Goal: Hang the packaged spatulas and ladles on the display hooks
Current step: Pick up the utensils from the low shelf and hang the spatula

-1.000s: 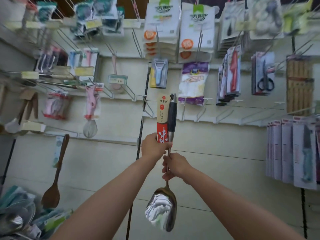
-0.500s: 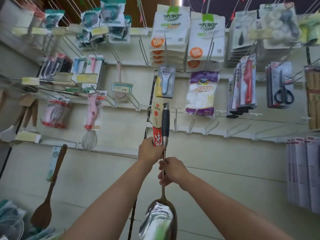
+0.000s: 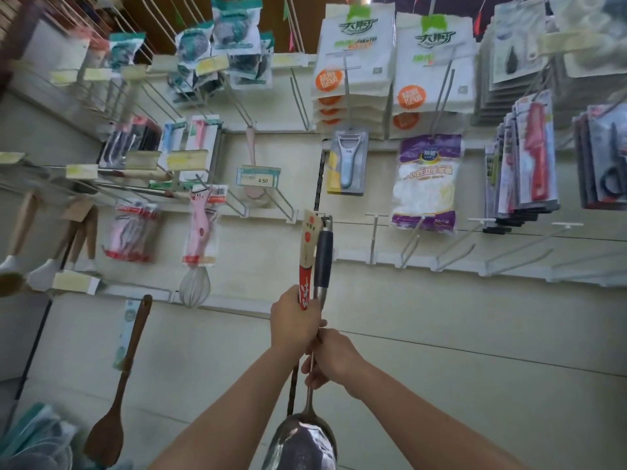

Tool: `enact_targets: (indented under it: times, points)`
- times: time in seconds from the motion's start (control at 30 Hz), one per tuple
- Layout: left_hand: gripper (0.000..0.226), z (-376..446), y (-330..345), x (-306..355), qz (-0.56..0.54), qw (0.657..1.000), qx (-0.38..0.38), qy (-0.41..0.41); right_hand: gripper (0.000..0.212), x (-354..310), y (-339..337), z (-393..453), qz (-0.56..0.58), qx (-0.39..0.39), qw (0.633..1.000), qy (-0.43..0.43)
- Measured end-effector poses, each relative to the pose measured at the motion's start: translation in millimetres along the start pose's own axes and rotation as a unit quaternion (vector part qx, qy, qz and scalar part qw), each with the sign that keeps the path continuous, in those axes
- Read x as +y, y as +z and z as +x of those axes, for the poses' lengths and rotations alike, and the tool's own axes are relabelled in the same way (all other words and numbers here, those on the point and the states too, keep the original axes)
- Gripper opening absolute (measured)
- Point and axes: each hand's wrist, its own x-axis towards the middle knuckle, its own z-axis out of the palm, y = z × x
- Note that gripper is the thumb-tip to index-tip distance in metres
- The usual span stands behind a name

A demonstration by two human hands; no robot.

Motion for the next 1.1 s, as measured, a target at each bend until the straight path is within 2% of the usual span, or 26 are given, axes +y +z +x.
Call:
enact_targets:
  times: [0.27,0.37,0.6,0.77,1.1]
  points:
    - [0.015,-3.1,-14.5,-21.2,0.01,0.999,-0.015,-0.03,0.021,13.4,16.5,5.0,-0.025,-0.015,0.999,0.035]
    - [0.018,4.4,-17.1,-17.2,0.005,0.999,-0.027,-0.025,0.022,7.9,16.1,8.4,-0.017,-0.009,0.999,0.029]
    - [0.011,10.2,-14.8,-14.7,0.024,0.999,-0.037,-0.013,0.023,6.2,15.6,10.5,0.006,-0.001,1.0,0.026]
    - [0.016,11.2,-10.9,-21.1,0.036,0.998,-0.038,-0.042,0.024,11.8,15.1,7.4,0.019,-0.008,0.999,0.04]
    - [0.02,10.4,0.6,-31.5,0.076,0.995,-0.031,-0.05,0.023,3.1,2.9,21.2,-0.015,0.091,0.996,0.017]
